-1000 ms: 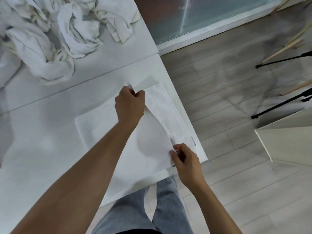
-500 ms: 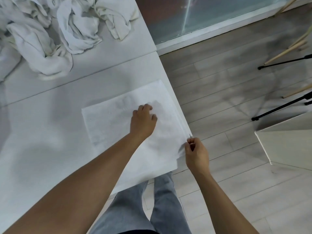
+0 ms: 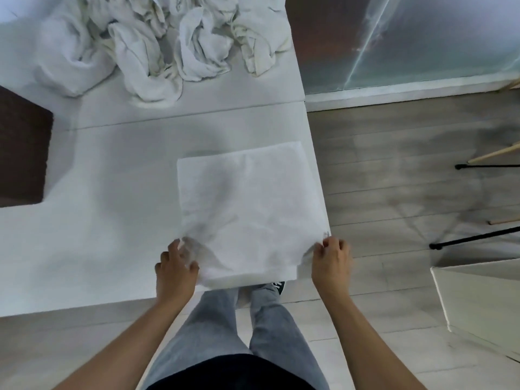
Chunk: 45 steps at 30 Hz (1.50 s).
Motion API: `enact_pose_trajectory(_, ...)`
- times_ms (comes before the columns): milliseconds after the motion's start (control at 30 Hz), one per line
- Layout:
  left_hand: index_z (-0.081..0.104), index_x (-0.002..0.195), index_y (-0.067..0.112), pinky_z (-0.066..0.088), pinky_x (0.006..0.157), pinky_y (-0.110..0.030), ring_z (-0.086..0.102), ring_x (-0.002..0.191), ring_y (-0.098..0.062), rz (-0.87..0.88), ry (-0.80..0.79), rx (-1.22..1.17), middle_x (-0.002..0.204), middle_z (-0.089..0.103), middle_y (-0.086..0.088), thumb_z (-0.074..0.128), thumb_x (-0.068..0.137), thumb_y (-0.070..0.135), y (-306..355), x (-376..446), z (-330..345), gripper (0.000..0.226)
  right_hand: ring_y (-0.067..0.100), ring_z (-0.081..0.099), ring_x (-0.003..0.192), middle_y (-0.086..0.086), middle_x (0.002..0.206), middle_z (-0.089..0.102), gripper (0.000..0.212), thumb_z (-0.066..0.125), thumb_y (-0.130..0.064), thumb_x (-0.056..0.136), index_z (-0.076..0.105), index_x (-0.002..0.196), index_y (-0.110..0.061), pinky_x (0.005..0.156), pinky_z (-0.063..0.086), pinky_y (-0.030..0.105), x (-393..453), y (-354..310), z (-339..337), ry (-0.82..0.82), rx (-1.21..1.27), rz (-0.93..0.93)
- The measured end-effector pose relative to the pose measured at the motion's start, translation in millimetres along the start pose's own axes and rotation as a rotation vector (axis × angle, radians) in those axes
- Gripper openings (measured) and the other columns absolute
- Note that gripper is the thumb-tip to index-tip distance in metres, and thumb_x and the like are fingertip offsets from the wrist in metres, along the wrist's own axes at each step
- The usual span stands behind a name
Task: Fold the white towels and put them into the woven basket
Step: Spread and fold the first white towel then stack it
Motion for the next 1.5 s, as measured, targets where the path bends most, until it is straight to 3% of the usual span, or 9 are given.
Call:
enact_pose_trajectory(167,0.053,0.124,0.014,0.045,0.082,-0.035,0.062,0.096,-0.027,-0.227,-0.06,-0.445,0.104,0.064,-0.002,0.072,0.089,0.02,1.5,-10.4,-1.9,0.04,0.03,0.053,0.089,0.009,0.112,0.048,0.015,0.049,-0.022,0.105,0.054,0.104,-0.008,0.082,0.047,0.044,-4.1,-7.6,-7.5,-0.051,0.167,0.124)
enact_pose_trajectory(333,0.069,0.094,0.004,0.057,0.082,-0.047,0.065,0.076,-0.028,-0.236,-0.186,-0.599,0.083,0.069,-0.008,0.073,0.09,0.019,-5.8,-2.2,-5.8,0.016,0.022,0.05,0.066,0.003,0.076,0.053,0.018,0.063,-0.02,0.093,0.048,0.085,-0.014,0.062,0.045,0.036,-9.2,-24.1,-10.3,-0.101,0.516,0.316)
enact_pose_trajectory(467,0.063,0.103,0.003,0.061,0.074,-0.041,0.065,0.08,-0.025,-0.21,-0.202,-0.685,0.099,0.069,-0.014,0.069,0.093,0.018,-23.0,-3.3,-12.9,0.018,0.026,0.062,0.088,0.004,0.097,0.063,0.044,0.077,-0.019,0.087,0.054,0.123,-0.009,0.079,0.056,0.042,-22.6,-25.9,2.2,-0.142,0.682,0.514)
enact_pose_trajectory(600,0.058,0.11,0.001,0.058,0.054,-0.025,0.063,0.083,-0.023,-0.193,-0.197,-0.751,0.104,0.063,-0.012,0.065,0.096,0.013,-53.7,-14.5,-25.0,0.02,0.019,0.05,0.069,0.007,0.084,0.057,0.018,0.071,-0.019,0.093,0.062,0.102,-0.006,0.062,0.041,0.03,-59.4,-25.4,13.5,-0.16,0.789,0.57)
enact_pose_trajectory(833,0.053,0.114,0.012,0.061,0.081,-0.053,0.073,0.058,-0.015,-0.185,-0.114,-0.874,0.106,0.062,-0.008,0.064,0.097,0.017,-109.1,-35.0,-52.6,0.021,0.02,0.062,0.081,0.012,0.103,0.064,0.018,0.071,-0.008,0.093,0.058,0.104,-0.009,0.071,0.054,0.03,-132.5,-27.8,27.0,-0.004,0.978,0.569)
enact_pose_trajectory(967,0.061,0.117,0.026,0.061,0.082,-0.049,0.074,0.064,-0.023,-0.134,-0.095,-0.903,0.108,0.067,-0.011,0.063,0.096,0.016,-113.7,-41.5,-71.9,0.023,0.02,0.063,0.08,0.01,0.102,0.06,0.044,0.073,-0.006,0.091,0.053,0.126,-0.022,0.08,0.058,0.035,-147.9,-37.6,18.0,0.031,1.028,0.531)
enact_pose_trajectory(1267,0.07,0.093,0.002,0.061,0.06,-0.026,0.068,0.069,-0.025,-0.331,-0.107,-1.353,0.09,0.068,-0.016,0.067,0.092,0.005,-64.6,-20.6,-107.6,0.004,0.018,0.073,0.071,0.011,0.096,0.069,0.003,0.068,-0.005,0.094,0.066,0.094,-0.006,0.065,0.057,0.026,-94.4,-78.3,-21.1,-0.005,1.28,0.597)
enact_pose_trajectory(1400,0.063,0.101,-0.005,0.062,0.062,-0.03,0.072,0.074,-0.03,-0.342,-0.224,-1.514,0.095,0.072,-0.02,0.043,0.09,-0.003,-40.6,-0.1,-122.8,0.023,0.02,0.077,0.076,0.015,0.091,0.076,0.01,0.058,-0.01,0.094,0.064,0.095,-0.002,0.06,0.059,0.026,-60.0,-101.2,-29.7,-0.103,1.415,0.642)
enact_pose_trajectory(1500,0.062,0.108,-0.008,0.062,0.069,-0.03,0.072,0.083,-0.03,-0.287,-0.269,-1.404,0.104,0.074,-0.018,0.049,0.09,-0.007,-30.2,14.4,-123.4,0.022,0.024,0.077,0.083,0.013,0.097,0.078,0.017,0.047,-0.006,0.092,0.062,0.099,-0.003,0.072,0.059,0.032,-39.6,-114.0,-29.3,-0.196,1.428,0.626)
Point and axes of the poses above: each hand's wrist, its own x-axis towards the middle knuckle, its own z-axis out of the palm, y = z × x, the point moved 1 cm from there along x, towards the middle knuckle
